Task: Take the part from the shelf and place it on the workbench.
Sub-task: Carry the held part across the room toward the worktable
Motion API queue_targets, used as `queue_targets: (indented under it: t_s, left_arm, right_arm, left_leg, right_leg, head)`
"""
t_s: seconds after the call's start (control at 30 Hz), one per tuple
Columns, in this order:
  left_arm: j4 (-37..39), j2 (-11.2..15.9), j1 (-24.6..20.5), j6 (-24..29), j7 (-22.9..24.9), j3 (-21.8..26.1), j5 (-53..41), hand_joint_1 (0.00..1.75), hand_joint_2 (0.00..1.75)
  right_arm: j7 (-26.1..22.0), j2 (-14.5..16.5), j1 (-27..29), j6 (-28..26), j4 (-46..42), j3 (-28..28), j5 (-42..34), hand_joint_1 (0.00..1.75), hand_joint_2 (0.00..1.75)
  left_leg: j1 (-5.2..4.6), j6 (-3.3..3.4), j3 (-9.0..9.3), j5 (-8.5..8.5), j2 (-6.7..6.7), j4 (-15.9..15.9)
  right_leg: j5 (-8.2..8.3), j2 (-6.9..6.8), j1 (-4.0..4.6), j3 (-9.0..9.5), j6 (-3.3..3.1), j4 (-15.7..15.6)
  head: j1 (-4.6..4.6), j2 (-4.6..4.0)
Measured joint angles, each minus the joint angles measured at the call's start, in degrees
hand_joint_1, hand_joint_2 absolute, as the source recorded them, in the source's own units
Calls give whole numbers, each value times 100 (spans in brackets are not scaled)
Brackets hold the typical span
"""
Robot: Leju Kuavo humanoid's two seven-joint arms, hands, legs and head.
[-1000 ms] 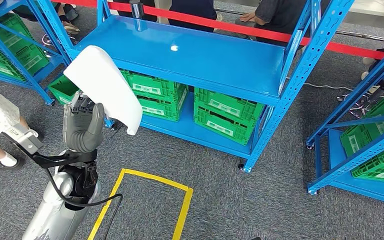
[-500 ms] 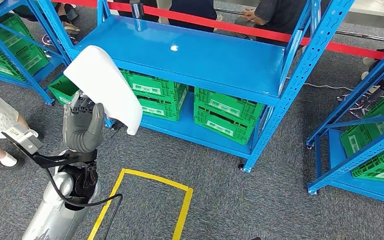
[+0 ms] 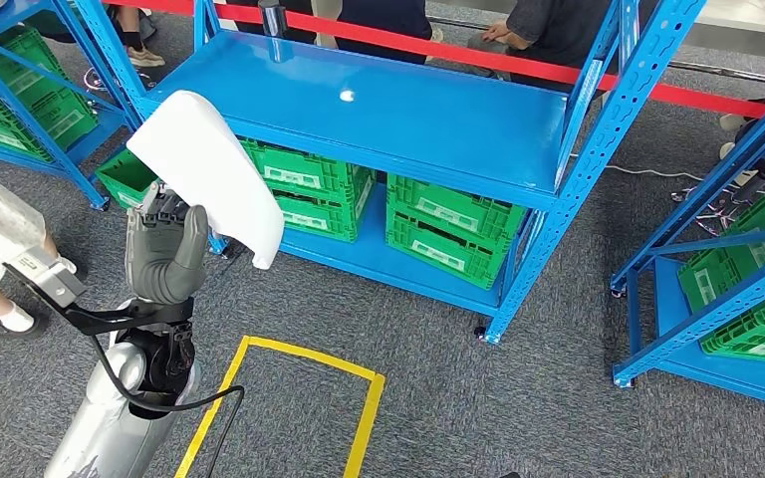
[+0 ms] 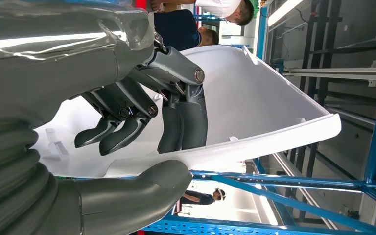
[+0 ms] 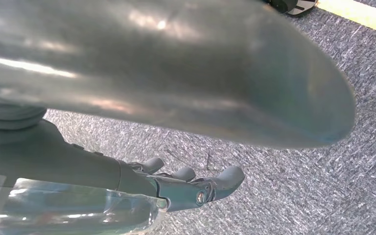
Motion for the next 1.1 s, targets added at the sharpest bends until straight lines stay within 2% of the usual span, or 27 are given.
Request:
queue_targets:
  t_s: [0.43,0.5,0.57,0.63,0.7,0.77,0.8,0.87,1.0,1.1]
  left_arm:
    - [0,0,0,2,-1,-1,0,175,175]
    - [-48,0,47,95,-2,29,-61,175,175]
    - [-274,-1,201,229,92,164,-179,175,175]
    - [-581,-2,363,241,279,400,-267,175,175]
    - [-800,-23,444,154,393,608,-330,175,175]
    - [-925,-69,490,31,417,741,-387,175,175]
    - [-954,-93,507,-26,413,791,-408,175,175]
    - [-974,-127,541,-96,390,872,-432,175,175]
    - [-973,-140,572,-96,279,951,-435,175,175]
    - [-973,-142,598,-32,219,969,-427,175,175]
  right_arm:
    - [-9,0,-1,-10,0,0,9,0,0]
    - [-255,-79,57,-272,-175,12,279,0,0]
    - [-920,-311,233,-1061,-1068,51,1228,0,0]
    - [-1343,-540,367,-1748,-2642,44,2512,0,0]
    - [-994,-584,402,-1622,-3903,-85,3191,0,0]
    - [-251,-490,451,-1097,-4255,-350,2818,0,0]
    - [38,-431,483,-873,-4169,-527,2388,0,0]
    - [208,-370,526,-551,-3687,-893,1602,0,0]
    - [-32,-218,508,75,-2038,-1524,714,0,0]
    - [-118,-117,534,186,-1268,-1824,517,0,0]
  left_leg:
    - [0,0,-1,0,0,0]
    - [0,1,-10,1,-3,-1]
    - [1,1,-29,3,6,-2]
    - [8,0,-39,4,45,4]
    - [10,-2,-34,5,70,10]
    - [9,-3,-32,8,35,9]
    - [10,-3,-37,12,11,7]
    - [11,-6,-54,23,-14,4]
    - [6,-8,-72,27,-10,4]
    - [2,-7,-77,27,-13,4]
  right_leg:
    - [0,0,0,0,0,0]
    - [1,-2,-1,3,0,5]
    - [4,7,2,-6,0,13]
    - [20,42,8,-41,-8,11]
    - [33,66,8,-69,-19,2]
    - [24,34,7,-66,-15,2]
    - [19,11,9,-60,-13,3]
    - [18,-13,10,-57,-11,6]
    - [25,-10,4,-69,-10,7]
    - [25,-10,2,-73,-8,6]
  head:
    - [0,0]
    - [0,0]
    - [-1,0]
    - [1,0]
    - [-2,0]
    - [-4,0]
    - [0,0]
    - [2,0]
    - [1,0]
    - [1,0]
